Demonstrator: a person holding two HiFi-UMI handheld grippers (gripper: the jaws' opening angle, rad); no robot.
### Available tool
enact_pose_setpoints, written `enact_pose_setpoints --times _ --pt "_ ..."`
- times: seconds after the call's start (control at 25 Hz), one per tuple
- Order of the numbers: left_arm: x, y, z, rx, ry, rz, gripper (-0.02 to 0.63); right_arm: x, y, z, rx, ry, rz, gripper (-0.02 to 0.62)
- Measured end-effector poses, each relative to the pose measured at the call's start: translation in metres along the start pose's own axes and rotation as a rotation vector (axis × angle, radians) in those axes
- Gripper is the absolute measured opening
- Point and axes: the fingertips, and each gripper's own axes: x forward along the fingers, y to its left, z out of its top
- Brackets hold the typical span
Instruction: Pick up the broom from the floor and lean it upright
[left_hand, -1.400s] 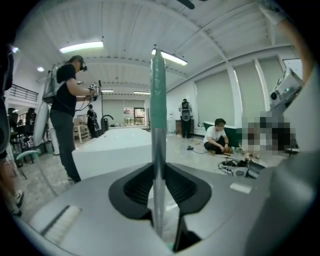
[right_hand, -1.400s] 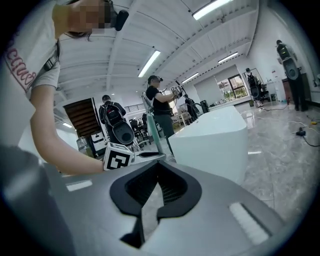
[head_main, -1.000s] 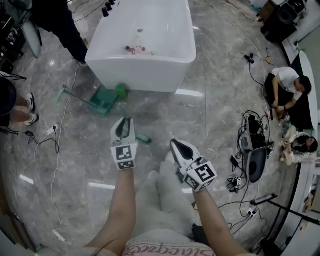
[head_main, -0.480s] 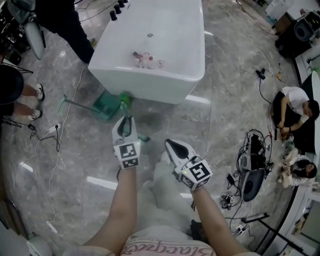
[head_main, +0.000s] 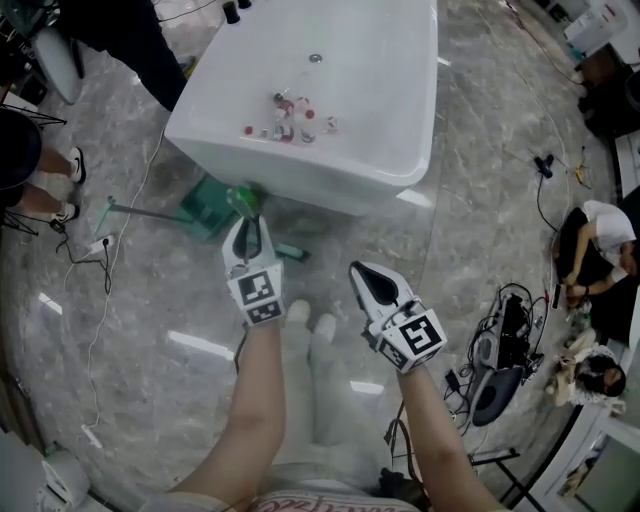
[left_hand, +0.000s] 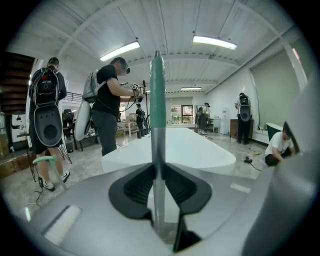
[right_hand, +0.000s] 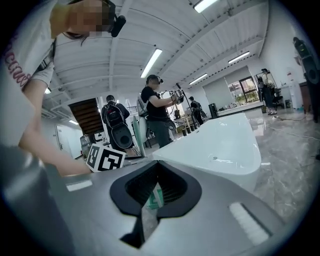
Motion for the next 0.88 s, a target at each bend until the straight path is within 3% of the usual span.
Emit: enact_pose_setpoints --times 0.2,0.48,0.88 --pt "0.033 -0.007 -0.015 -0.019 0.002 0.030 0.074 0.020 -0.015 -0.012 0.037 -0.018 0.010 0.002" --pt "0.088 -0.027 -0.034 0.036 0.004 0.045 0.072 0.053 -0.027 -0.041 0.056 0.010 0.051 0.002" --pt "0.150 -0.064 -0.039 0.139 0.032 -0.014 0.066 0.078 -0.054 -0.030 0.053 -0.007 0.032 0.002"
